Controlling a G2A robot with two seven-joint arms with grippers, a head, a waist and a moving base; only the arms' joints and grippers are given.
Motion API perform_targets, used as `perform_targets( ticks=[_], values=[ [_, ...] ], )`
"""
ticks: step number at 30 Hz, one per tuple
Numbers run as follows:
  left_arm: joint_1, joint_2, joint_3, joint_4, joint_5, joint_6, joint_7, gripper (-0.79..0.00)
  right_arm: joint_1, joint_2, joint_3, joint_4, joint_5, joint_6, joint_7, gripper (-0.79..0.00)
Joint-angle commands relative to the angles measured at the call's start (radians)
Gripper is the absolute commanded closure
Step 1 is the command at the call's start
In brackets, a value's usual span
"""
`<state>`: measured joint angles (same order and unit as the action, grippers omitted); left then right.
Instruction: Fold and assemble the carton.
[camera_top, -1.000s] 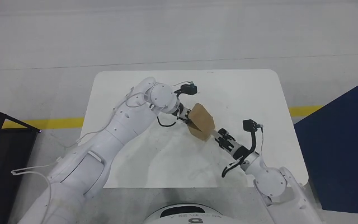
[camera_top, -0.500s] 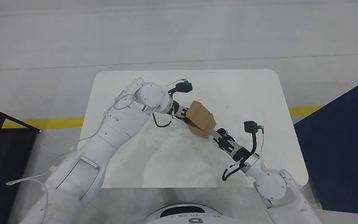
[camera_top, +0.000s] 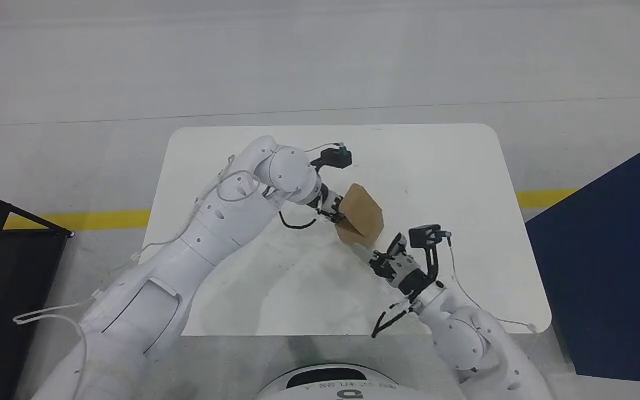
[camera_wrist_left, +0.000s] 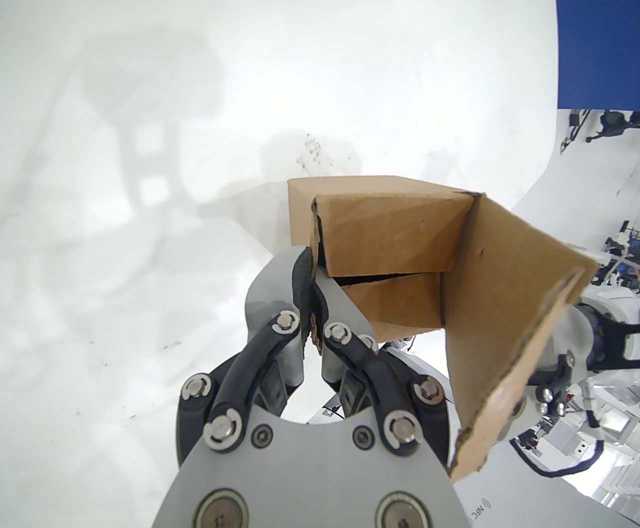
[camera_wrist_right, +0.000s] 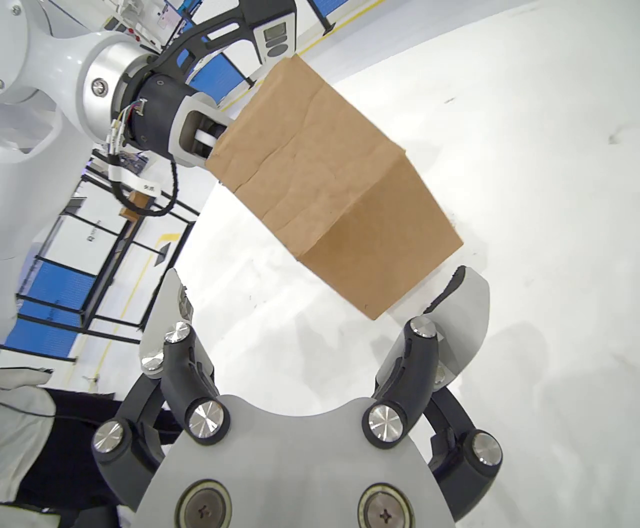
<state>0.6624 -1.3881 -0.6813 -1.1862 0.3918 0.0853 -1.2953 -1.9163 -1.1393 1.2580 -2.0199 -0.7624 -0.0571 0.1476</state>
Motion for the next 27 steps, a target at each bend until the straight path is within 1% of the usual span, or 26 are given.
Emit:
perform_targets(
  ticks=[1, 8, 9, 13, 15, 19, 27],
  values=[
    [-0.002, -0.003, 0.008, 0.000, 0.002, 0.002, 0.001, 0.000, 0.014, -0.005, -0.032, 0.012, -0.060, 0.042, -0.039, -0.748],
    [-0.007, -0.010, 0.025, 0.001, 0.011, 0.000, 0.000, 0.000, 0.066, -0.022, -0.111, 0.047, -0.141, 0.137, -0.084, -0.696],
    [-0.008, -0.011, 0.028, 0.000, 0.012, -0.002, -0.001, 0.000, 0.075, -0.025, -0.121, 0.054, -0.148, 0.156, -0.092, -0.671],
    [-0.010, -0.013, 0.033, -0.005, 0.017, -0.002, 0.001, 0.000, 0.104, -0.035, -0.142, 0.074, -0.122, 0.206, -0.106, -0.613],
    [-0.009, -0.013, 0.027, -0.003, 0.014, -0.003, 0.008, 0.000, 0.114, -0.039, -0.137, 0.086, -0.105, 0.226, -0.106, -0.606],
    [-0.003, -0.005, -0.002, -0.010, -0.002, -0.026, 0.021, 0.000, 0.118, -0.042, -0.129, 0.094, -0.076, 0.239, -0.105, -0.594],
    [0.020, 0.007, -0.030, -0.044, -0.013, -0.064, 0.027, 0.000, 0.113, -0.046, -0.112, 0.100, -0.037, 0.240, -0.105, -0.573]
  ],
)
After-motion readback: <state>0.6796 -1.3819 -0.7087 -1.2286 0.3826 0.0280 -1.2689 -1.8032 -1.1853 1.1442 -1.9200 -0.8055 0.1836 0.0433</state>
